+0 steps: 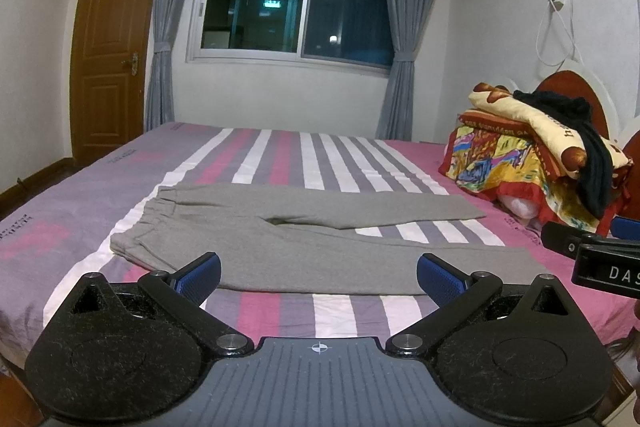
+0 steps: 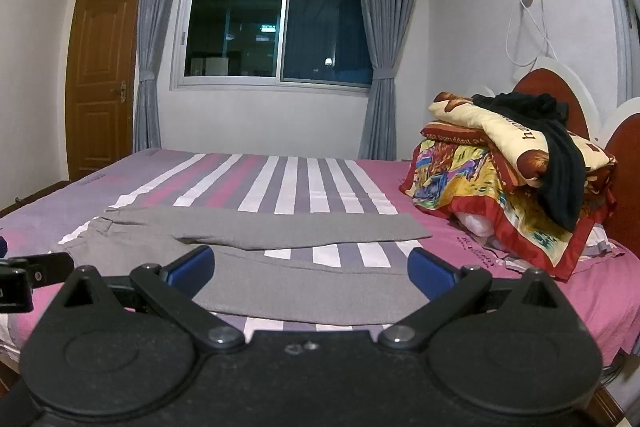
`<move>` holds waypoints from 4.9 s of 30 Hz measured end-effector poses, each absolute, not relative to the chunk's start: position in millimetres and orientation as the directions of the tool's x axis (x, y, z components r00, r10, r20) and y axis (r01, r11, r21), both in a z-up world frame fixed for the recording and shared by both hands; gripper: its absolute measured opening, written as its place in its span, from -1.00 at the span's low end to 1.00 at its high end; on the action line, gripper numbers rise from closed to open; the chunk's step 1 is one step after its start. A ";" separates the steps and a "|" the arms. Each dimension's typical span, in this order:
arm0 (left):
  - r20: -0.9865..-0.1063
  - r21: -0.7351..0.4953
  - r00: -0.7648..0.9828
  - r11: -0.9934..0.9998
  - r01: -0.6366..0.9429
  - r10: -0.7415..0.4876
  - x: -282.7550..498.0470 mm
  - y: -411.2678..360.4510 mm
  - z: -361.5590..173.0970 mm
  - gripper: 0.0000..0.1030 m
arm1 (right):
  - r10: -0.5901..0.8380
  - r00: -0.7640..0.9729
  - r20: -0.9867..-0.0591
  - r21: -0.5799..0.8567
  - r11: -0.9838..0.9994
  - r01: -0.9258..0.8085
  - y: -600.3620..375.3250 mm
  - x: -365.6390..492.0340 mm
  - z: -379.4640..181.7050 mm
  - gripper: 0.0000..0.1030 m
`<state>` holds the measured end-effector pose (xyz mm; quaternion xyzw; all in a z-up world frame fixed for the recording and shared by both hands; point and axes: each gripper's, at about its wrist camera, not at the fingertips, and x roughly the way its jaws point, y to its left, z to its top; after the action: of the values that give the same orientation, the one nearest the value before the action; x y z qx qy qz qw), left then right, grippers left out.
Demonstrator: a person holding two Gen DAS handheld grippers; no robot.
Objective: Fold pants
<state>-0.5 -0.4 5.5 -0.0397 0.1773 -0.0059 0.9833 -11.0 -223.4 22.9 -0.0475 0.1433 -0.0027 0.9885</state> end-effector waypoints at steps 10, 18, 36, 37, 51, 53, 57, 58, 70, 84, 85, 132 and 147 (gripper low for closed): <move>-0.349 -0.083 0.937 0.997 0.000 -0.029 -0.4 0.6 4.9 1.00 | -0.011 0.962 -0.272 -0.088 0.996 -0.013 -222.3 -13.5 24.8 1.00; -0.348 -0.083 0.937 0.997 -0.001 -0.028 -0.6 1.6 4.2 1.00 | -0.008 0.962 -0.273 -0.082 0.997 -0.015 -220.5 -14.8 25.4 1.00; -0.348 -0.084 0.937 0.996 0.000 -0.030 -0.6 3.1 2.7 1.00 | -0.002 0.961 -0.278 -0.077 0.997 -0.020 -218.0 -16.5 22.7 1.00; -0.348 -0.083 0.937 0.997 0.001 -0.030 -1.0 2.7 2.9 1.00 | -0.002 0.961 -0.278 -0.076 0.997 -0.020 -216.5 -17.0 22.4 1.00; -0.381 -0.022 0.925 1.000 0.002 -0.011 62.8 52.0 25.3 1.00 | 0.145 0.941 -0.304 -0.103 0.977 -0.184 -213.8 47.3 31.9 1.00; -0.405 -0.059 0.914 0.998 -0.017 -0.009 80.4 68.7 19.1 1.00 | 0.149 0.937 -0.317 -0.102 0.976 -0.190 -215.9 64.3 31.9 1.00; -0.421 -0.093 0.907 0.993 -0.066 0.021 109.7 92.8 8.0 1.00 | 0.178 0.928 -0.326 -0.088 0.972 -0.218 -221.3 93.1 35.3 1.00; -0.425 -0.092 0.904 0.992 -0.084 0.037 118.7 98.4 6.9 1.00 | 0.192 0.923 -0.333 -0.078 0.970 -0.230 -222.4 101.0 36.3 1.00; -0.469 0.016 0.875 0.991 -0.130 0.122 275.4 204.5 -19.9 0.99 | 0.295 0.869 -0.398 -0.067 0.935 -0.348 -214.5 248.3 17.6 0.90; -0.696 0.105 0.716 0.994 0.012 0.065 525.9 324.4 -121.2 0.95 | 0.455 0.654 -0.604 -0.132 0.752 -0.646 -152.2 499.3 -77.4 0.34; -0.707 0.108 0.705 0.994 0.029 0.056 539.0 328.0 -127.9 0.95 | 0.447 0.642 -0.622 -0.135 0.747 -0.651 -151.2 516.6 -87.7 0.34; -0.611 -0.138 0.776 0.987 0.087 -0.154 297.2 323.1 -127.4 -0.56 | 0.372 0.635 -0.677 -0.211 0.729 -0.651 -195.5 296.7 -117.7 -0.63; -0.451 -0.730 0.846 0.663 -0.167 -0.284 249.0 350.8 -155.9 0.27 | 0.292 0.715 -0.635 0.108 0.950 -0.292 -203.2 297.7 -102.7 0.08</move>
<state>249.0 350.8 -155.9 -0.4091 0.2756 -0.0337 0.8692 297.7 -203.2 -102.7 -0.0001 0.3431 0.1577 0.9260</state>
